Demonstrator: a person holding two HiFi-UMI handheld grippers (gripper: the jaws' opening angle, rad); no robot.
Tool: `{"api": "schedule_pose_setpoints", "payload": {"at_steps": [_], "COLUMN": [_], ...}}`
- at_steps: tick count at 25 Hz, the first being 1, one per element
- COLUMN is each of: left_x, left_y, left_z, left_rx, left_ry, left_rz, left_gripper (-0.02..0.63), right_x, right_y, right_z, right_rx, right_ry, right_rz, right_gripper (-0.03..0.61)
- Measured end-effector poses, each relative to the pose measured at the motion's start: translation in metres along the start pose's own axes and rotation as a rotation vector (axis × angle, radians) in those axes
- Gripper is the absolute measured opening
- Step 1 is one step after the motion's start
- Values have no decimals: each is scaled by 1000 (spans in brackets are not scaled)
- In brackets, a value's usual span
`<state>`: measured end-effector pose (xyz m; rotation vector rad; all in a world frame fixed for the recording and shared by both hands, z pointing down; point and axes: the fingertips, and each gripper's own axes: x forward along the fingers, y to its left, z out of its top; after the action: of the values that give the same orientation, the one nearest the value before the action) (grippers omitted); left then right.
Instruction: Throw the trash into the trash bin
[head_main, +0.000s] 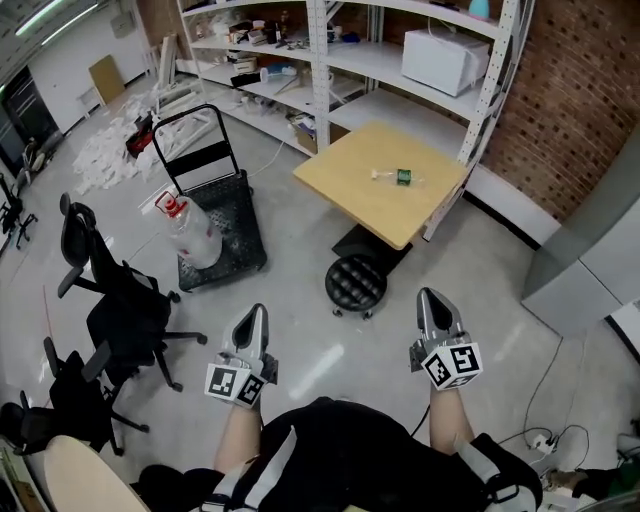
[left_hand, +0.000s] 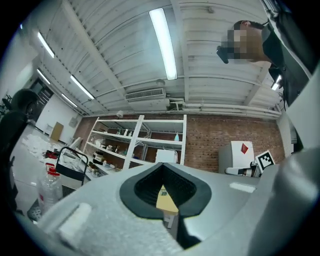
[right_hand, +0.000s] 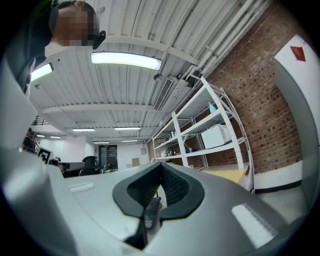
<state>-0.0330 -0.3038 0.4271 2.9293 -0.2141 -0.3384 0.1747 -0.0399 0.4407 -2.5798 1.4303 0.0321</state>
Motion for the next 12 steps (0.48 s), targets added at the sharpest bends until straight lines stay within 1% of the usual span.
{"api": "schedule_pose_setpoints", "payload": {"at_steps": [6, 9, 12], "left_x": [57, 77, 90], "left_y": [-48, -65, -79], "left_z": [-25, -32, -40], "left_rx": [-22, -36, -61], "left_ry": [28, 38, 49], "left_rz": [-142, -187, -244], "left_gripper": [2, 2, 2], "right_x": [-48, -65, -92], "right_y": [-59, -77, -88], "right_z": [11, 17, 14], "right_rx": [-21, -31, -28], "right_ry": [-23, -27, -25], "right_rz": [-152, -200, -277], "right_gripper": [5, 5, 5]}}
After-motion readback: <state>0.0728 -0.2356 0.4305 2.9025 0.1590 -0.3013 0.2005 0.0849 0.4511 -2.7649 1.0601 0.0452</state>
